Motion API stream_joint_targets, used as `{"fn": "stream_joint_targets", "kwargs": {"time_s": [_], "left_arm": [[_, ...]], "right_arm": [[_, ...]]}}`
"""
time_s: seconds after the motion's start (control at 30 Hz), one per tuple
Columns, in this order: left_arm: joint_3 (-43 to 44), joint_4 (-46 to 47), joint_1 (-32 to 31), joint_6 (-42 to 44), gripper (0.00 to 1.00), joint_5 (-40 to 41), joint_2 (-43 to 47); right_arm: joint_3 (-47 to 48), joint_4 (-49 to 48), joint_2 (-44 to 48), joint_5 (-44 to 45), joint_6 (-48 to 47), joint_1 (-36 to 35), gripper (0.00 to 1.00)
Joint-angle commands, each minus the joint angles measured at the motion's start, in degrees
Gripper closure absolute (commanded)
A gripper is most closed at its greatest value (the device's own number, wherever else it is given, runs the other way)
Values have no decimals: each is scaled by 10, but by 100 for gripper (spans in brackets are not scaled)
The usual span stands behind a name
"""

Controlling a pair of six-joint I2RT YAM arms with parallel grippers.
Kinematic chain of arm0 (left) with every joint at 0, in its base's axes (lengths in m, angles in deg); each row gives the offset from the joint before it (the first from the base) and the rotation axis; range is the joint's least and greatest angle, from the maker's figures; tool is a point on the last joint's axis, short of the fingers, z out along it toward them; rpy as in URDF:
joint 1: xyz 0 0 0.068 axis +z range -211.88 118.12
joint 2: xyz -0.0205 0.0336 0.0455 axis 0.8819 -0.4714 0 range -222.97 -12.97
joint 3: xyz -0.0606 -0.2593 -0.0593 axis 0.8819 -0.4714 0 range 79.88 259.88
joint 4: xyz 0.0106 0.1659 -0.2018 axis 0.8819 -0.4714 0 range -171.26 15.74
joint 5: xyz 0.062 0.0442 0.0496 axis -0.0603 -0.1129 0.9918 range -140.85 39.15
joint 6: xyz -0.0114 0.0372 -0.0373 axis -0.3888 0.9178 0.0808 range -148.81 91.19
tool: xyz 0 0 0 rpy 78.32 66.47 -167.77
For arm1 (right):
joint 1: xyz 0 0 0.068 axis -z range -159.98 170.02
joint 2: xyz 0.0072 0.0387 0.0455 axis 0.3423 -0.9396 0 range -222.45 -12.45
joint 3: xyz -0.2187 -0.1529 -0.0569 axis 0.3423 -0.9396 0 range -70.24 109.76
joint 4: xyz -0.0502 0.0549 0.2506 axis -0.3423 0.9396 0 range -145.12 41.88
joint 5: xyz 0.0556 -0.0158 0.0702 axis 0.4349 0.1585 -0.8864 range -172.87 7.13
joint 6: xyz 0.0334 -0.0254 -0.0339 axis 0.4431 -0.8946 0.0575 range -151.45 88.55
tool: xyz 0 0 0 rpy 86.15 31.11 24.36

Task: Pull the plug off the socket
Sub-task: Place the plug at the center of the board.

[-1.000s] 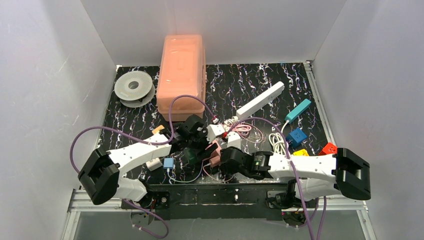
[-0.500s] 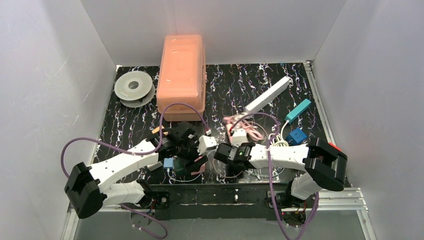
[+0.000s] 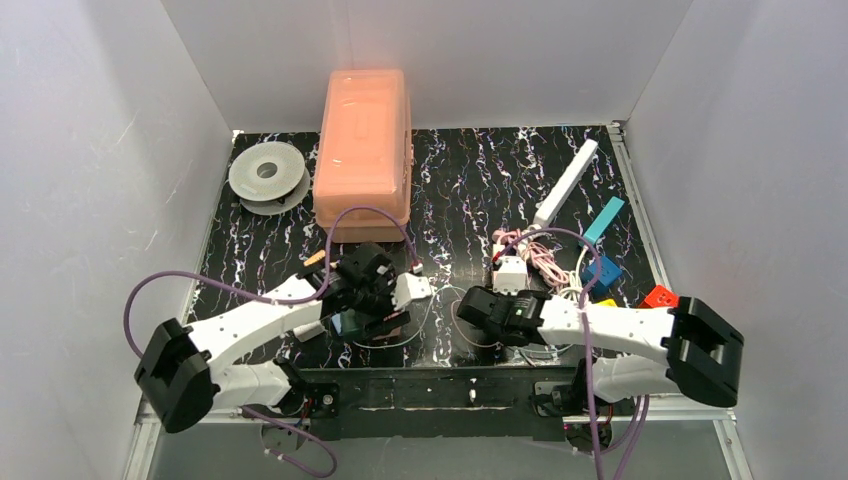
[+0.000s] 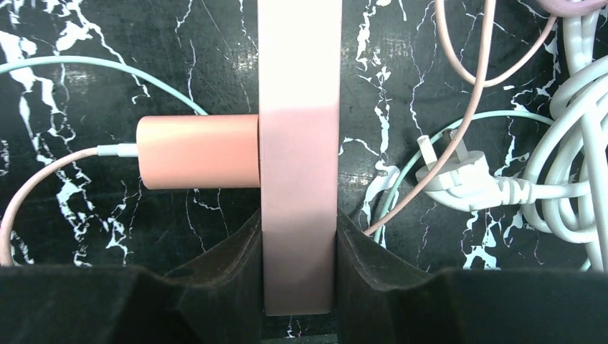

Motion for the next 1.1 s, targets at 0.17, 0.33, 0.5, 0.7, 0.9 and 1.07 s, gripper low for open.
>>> {"fn": "stream_joint_targets", "kwargs": {"time_s": [0.17,0.33,0.5,0.7,0.9,1.07], "left_arm": [[101,100,73,44,100,31,-103],[101,127,74,41,100,39,-140],[76,139,73,50,97,26,-155],[77,135,73,46,4,-1,-150],[149,47,75,58,2,-63,-80],[225,13,74,40,2,-174,-37]], "right_arm": [[-31,-17,96,-9,-20,-8,99],[-42,-22,137,-25,-27,-13,99],[-62,-30,190,-41,-30,-14,99],[-72,-42,211,-54,-42,-14,99],[-83,-73,220,-70,-66,-14,99],[-82,-100,219,-82,-92,-14,99]]}}
